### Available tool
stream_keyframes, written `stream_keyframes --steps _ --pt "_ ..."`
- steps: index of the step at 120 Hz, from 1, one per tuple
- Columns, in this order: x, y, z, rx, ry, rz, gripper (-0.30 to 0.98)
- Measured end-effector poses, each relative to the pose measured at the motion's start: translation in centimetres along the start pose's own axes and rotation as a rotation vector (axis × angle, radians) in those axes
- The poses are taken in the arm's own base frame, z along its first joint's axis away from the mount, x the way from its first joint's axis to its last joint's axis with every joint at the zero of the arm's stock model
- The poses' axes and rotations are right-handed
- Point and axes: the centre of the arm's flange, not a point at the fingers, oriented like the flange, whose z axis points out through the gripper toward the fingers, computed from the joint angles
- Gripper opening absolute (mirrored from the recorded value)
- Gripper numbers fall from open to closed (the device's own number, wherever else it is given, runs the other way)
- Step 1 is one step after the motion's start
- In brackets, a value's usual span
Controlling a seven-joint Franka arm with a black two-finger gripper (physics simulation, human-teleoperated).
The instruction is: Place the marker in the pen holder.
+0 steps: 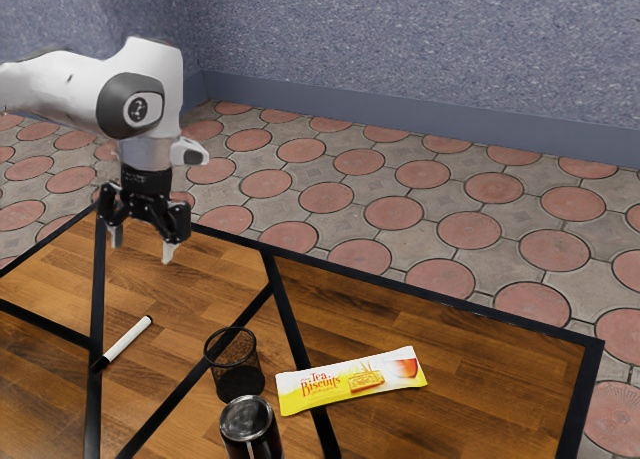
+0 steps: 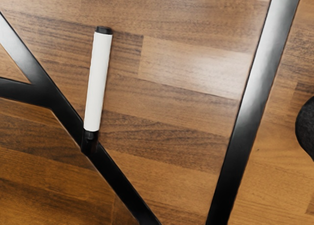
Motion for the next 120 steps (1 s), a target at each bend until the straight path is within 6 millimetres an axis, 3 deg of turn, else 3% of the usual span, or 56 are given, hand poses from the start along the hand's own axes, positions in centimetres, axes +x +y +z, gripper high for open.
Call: stream_keyframes --steps 9,23,36,47,78,120 --pt "2.2 1.0 4.2 0.014 -0.040 0.005 0.69" --pt "5.7 -1.1 9.7 0.007 -0.084 -0.032 0.69" --pt "7.1 -2.2 12.2 -0.001 -0.091 -0.037 0.69" --pt "6.9 -3.5 14.5 -0.013 -0.113 -0.043 0.69" --pt "8.5 -7.8 19.0 -0.050 -0.112 -0.042 0.69" --pt "9.8 -7.4 21.0 -0.058 -0.078 0.075 0.69"
